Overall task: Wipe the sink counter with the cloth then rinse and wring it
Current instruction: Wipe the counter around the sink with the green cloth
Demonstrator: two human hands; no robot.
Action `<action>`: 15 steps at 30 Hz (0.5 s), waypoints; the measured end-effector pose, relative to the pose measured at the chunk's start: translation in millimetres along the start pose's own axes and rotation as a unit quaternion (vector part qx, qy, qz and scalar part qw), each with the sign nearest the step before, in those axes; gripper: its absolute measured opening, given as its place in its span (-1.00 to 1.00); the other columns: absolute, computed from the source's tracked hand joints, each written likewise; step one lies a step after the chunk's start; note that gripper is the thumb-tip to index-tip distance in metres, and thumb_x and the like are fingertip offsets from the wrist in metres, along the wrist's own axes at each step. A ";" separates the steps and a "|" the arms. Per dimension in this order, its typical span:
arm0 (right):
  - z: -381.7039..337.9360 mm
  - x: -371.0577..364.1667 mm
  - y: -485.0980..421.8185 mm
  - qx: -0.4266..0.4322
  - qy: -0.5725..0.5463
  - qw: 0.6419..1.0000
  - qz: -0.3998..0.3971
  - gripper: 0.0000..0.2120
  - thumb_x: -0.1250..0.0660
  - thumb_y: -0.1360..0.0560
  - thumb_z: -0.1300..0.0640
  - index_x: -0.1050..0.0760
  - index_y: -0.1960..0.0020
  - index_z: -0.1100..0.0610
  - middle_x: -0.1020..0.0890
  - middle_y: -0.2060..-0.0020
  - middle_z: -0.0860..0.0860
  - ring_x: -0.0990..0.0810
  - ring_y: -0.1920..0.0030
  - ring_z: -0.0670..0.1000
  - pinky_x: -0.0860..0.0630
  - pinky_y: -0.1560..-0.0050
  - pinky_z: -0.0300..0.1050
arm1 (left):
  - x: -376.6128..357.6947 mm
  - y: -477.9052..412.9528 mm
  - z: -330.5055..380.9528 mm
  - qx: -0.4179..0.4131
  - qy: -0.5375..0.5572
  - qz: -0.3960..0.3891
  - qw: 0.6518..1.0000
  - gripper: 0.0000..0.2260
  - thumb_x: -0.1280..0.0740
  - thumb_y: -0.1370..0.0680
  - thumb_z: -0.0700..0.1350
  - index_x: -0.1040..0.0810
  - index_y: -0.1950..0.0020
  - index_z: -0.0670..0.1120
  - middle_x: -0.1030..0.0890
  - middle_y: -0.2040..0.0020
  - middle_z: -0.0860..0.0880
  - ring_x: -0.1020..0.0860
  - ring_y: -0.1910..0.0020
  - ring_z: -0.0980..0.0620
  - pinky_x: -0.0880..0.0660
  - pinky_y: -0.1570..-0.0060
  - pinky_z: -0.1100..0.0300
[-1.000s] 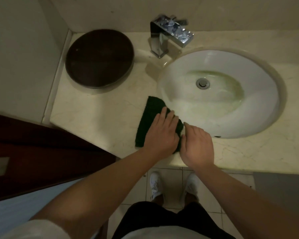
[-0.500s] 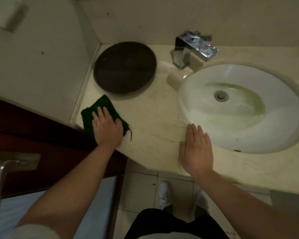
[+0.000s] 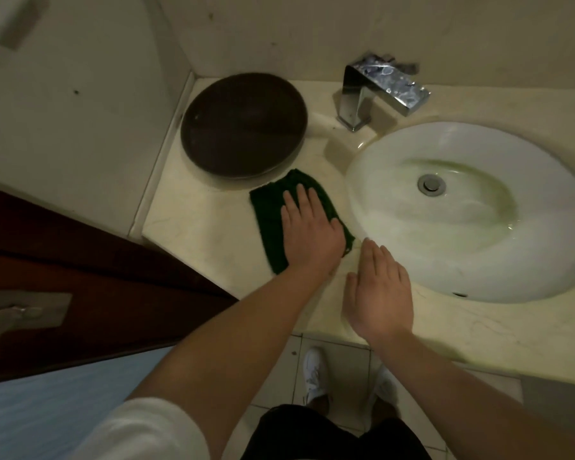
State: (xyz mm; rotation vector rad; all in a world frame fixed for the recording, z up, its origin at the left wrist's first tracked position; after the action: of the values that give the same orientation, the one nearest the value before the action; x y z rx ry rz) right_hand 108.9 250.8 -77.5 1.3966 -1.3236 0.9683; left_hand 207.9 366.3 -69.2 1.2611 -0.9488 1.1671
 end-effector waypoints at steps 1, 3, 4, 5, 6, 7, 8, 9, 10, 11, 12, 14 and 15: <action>0.6 0.1 0.0 -0.001 -0.001 1.000 0.001 -0.40 0.00 -0.56 -0.01 -0.15 -0.53 0.24 -0.37 -0.45 0.15 -0.30 -0.46 0.16 -0.23 -0.44 0.08 | 0.1 -6.8 8.0 -0.020 -0.007 -0.004 1.000 -0.36 0.01 -0.59 0.08 0.05 -0.57 -0.22 0.01 -0.59 -0.22 0.05 -0.55 -0.25 0.03 -0.51 -0.12; 1.7 -1.0 -0.4 -0.002 0.001 1.000 0.004 -0.41 -0.02 -0.57 -0.01 -0.15 -0.54 0.23 -0.36 -0.46 0.14 -0.29 -0.47 0.14 -0.22 -0.45 0.06 | 0.0 -21.9 23.0 -0.070 -0.023 -0.012 0.997 -0.38 -0.01 -0.59 0.05 0.04 -0.58 -0.20 0.02 -0.59 -0.21 0.06 -0.55 -0.25 0.05 -0.51 -0.11; 2.1 -1.6 -0.5 -0.003 0.001 1.000 0.004 -0.41 -0.01 -0.57 -0.01 -0.15 -0.54 0.22 -0.35 -0.47 0.13 -0.29 -0.48 0.13 -0.22 -0.45 0.05 | 0.2 -27.2 29.1 -0.091 -0.030 -0.014 0.995 -0.38 -0.02 -0.58 0.03 0.05 -0.58 -0.19 0.02 -0.59 -0.20 0.07 -0.55 -0.25 0.05 -0.51 -0.11; 2.4 -2.1 -0.9 -0.004 -0.001 1.000 0.004 -0.41 0.00 -0.57 -0.01 -0.16 -0.54 0.22 -0.35 -0.47 0.12 -0.28 -0.48 0.13 -0.22 -0.45 0.05 | 1.2 -28.7 33.3 -0.111 -0.033 -0.017 0.993 -0.38 -0.03 -0.58 0.03 0.05 -0.58 -0.17 0.03 -0.59 -0.19 0.07 -0.55 -0.24 0.06 -0.52 -0.11; 2.8 -2.3 -1.0 -0.004 -0.003 1.000 0.004 -0.41 0.02 -0.57 -0.01 -0.16 -0.54 0.22 -0.34 -0.48 0.11 -0.28 -0.48 0.12 -0.22 -0.45 0.04 | 2.4 -26.6 34.1 -0.133 -0.032 -0.018 0.991 -0.38 -0.03 -0.58 0.03 0.05 -0.58 -0.16 0.02 -0.59 -0.18 0.07 -0.55 -0.23 0.07 -0.52 -0.10; 3.0 -2.5 -0.4 -0.002 -0.005 1.000 0.001 -0.42 0.03 -0.58 -0.02 -0.16 -0.54 0.21 -0.34 -0.48 0.11 -0.28 -0.49 0.12 -0.21 -0.46 0.04 | 2.5 -21.6 30.4 -0.156 -0.027 -0.019 0.987 -0.40 -0.02 -0.59 0.03 0.04 -0.58 -0.15 0.02 -0.60 -0.17 0.06 -0.56 -0.20 0.06 -0.52 -0.09; 3.5 -2.6 0.1 0.000 -0.007 1.000 -0.001 -0.42 0.05 -0.58 -0.02 -0.16 -0.54 0.21 -0.34 -0.48 0.10 -0.27 -0.49 0.11 -0.21 -0.46 0.04 | 1.5 -16.3 22.3 -0.175 -0.022 -0.017 0.984 -0.41 -0.01 -0.60 0.04 0.03 -0.58 -0.14 0.01 -0.60 -0.15 0.04 -0.56 -0.18 0.04 -0.52 -0.07; 4.1 -2.4 0.7 0.003 -0.009 1.000 0.000 -0.42 0.06 -0.58 -0.02 -0.16 -0.54 0.21 -0.34 -0.48 0.10 -0.27 -0.49 0.11 -0.21 -0.46 0.04 | 1.2 -13.0 9.4 -0.175 -0.020 -0.005 0.984 -0.42 0.01 -0.60 0.05 0.01 -0.58 -0.13 -0.02 -0.60 -0.14 0.02 -0.56 -0.15 0.02 -0.52 -0.06; 4.7 -2.3 1.0 0.004 -0.011 1.000 0.001 -0.41 0.07 -0.58 -0.02 -0.15 -0.54 0.20 -0.33 -0.49 0.10 -0.26 -0.49 0.11 -0.20 -0.47 0.03 | 3.3 -12.8 -6.9 -0.152 -0.018 0.013 0.988 -0.42 0.02 -0.60 0.06 -0.01 -0.58 -0.13 -0.04 -0.59 -0.14 -0.01 -0.56 -0.14 -0.01 -0.52 -0.05; 5.4 -3.1 1.0 0.003 -0.014 1.000 0.000 -0.41 0.08 -0.58 -0.02 -0.13 -0.55 0.20 -0.31 -0.50 0.10 -0.24 -0.50 0.10 -0.17 -0.49 0.03 | 6.0 -16.5 -23.6 -0.116 -0.018 0.031 0.993 -0.41 0.03 -0.59 0.07 -0.03 -0.58 -0.14 -0.07 -0.59 -0.15 -0.04 -0.55 -0.14 -0.03 -0.52 -0.05; 5.9 -4.0 1.4 0.001 -0.014 1.000 -0.005 -0.41 0.08 -0.58 -0.02 -0.11 -0.56 0.19 -0.29 -0.51 0.09 -0.22 -0.51 0.09 -0.14 -0.50 0.01 | 8.8 -21.6 -37.6 -0.078 -0.019 0.039 0.996 -0.41 0.03 -0.59 0.07 -0.04 -0.58 -0.16 -0.09 -0.58 -0.17 -0.07 -0.55 -0.16 -0.03 -0.51 -0.06; 6.0 -5.5 2.2 -0.001 -0.012 1.000 -0.008 -0.41 0.07 -0.58 -0.02 -0.06 -0.57 0.18 -0.24 -0.53 0.07 -0.17 -0.53 0.07 -0.10 -0.51 0.00 | 10.8 -31.8 -47.9 -0.025 -0.015 0.030 0.999 -0.39 0.02 -0.59 0.08 0.00 -0.58 -0.17 -0.07 -0.58 -0.18 -0.07 -0.54 -0.18 -0.01 -0.51 -0.06; 5.3 -5.6 2.0 0.000 -0.014 1.000 -0.007 -0.41 0.07 -0.58 -0.02 -0.04 -0.57 0.17 -0.23 -0.53 0.07 -0.16 -0.53 0.07 -0.09 -0.52 0.00 | 10.4 -35.5 -44.4 -0.006 -0.009 0.025 1.000 -0.38 0.02 -0.59 0.08 0.02 -0.58 -0.17 -0.05 -0.59 -0.17 -0.06 -0.54 -0.19 0.00 -0.51 -0.07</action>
State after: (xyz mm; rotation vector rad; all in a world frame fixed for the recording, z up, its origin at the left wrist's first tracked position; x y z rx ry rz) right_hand 106.1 247.1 -84.0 1.4215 -1.3335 0.9428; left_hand 241.0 413.7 -70.7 1.2459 -1.0050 1.1897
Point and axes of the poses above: each hand's wrist, its own y-axis away from the middle knuckle, its own x-axis out of the back of the hand, z = x × y, the point moved 4 cm from there along -y, towards the middle knuckle
